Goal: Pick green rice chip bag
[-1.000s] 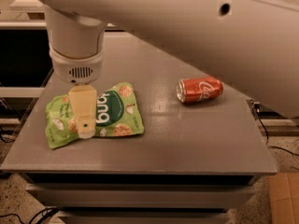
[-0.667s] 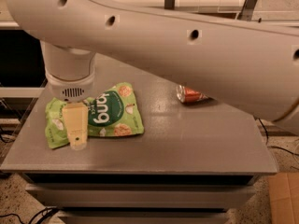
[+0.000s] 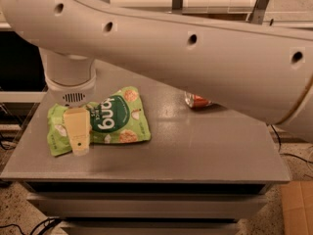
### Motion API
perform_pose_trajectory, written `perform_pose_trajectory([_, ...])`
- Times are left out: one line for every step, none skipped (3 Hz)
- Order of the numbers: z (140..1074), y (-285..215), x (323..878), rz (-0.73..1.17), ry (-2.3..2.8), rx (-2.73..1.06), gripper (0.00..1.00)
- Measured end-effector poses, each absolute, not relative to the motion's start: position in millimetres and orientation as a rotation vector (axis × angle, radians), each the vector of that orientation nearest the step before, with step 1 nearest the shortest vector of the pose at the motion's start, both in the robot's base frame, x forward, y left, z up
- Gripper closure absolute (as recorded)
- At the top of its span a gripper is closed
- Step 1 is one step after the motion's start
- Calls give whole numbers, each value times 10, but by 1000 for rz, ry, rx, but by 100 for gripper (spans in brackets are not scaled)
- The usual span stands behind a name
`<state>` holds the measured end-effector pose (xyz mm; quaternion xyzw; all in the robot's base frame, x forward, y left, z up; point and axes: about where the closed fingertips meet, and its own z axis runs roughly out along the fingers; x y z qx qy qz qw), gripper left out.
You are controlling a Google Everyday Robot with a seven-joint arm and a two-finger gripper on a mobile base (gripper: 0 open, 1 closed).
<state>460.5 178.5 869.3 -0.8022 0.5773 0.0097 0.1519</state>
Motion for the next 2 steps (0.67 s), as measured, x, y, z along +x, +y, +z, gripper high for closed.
perform_pose_trajectory([8608, 1765, 4760, -1, 1673, -2293, 0])
perform_pose_trajectory([8550, 1679, 4896, -24, 1704, -2275, 18])
